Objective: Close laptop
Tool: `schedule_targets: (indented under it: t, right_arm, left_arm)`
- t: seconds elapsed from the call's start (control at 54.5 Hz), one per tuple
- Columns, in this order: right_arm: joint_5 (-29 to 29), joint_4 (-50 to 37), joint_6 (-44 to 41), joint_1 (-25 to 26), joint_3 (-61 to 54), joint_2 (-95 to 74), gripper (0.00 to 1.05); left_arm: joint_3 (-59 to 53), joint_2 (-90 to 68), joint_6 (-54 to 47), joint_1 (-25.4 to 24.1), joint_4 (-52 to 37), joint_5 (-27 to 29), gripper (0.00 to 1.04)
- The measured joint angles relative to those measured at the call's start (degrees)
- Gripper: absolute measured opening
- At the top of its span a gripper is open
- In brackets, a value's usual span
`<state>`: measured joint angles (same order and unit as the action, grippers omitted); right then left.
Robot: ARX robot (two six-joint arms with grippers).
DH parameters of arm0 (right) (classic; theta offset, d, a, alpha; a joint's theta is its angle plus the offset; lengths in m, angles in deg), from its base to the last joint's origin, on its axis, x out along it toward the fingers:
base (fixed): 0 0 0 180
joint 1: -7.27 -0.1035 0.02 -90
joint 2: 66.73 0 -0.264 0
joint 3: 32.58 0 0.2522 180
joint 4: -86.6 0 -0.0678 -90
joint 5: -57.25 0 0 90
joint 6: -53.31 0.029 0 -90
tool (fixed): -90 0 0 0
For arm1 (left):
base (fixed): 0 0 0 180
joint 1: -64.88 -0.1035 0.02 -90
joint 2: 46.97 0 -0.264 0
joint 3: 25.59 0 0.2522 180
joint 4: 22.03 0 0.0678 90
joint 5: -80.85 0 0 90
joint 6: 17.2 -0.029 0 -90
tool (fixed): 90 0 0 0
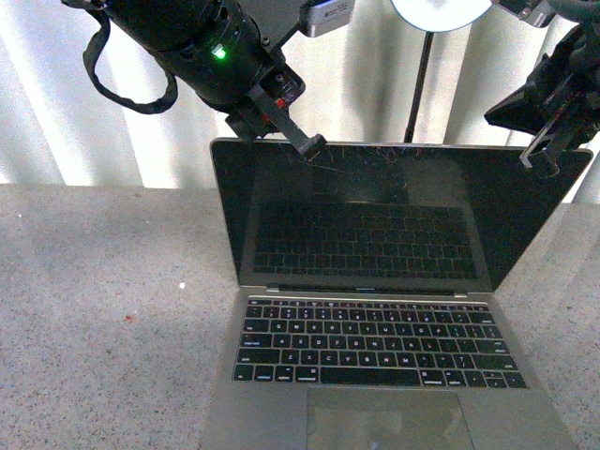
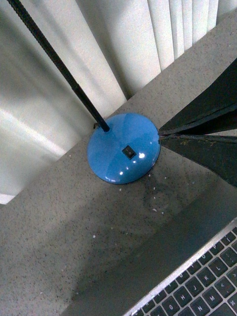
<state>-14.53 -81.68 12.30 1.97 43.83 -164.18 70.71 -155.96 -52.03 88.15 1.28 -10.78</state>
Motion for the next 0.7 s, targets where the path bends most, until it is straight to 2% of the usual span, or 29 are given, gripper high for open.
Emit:
schedule_targets:
  t: [0.697]
  right_arm:
    - [2.51,5.99,-4.94,-0.77,-3.80,1.16,0.03]
  left_arm:
    - [-4.46,0.83,-2.47,1.31,3.32,-3.19,0.04]
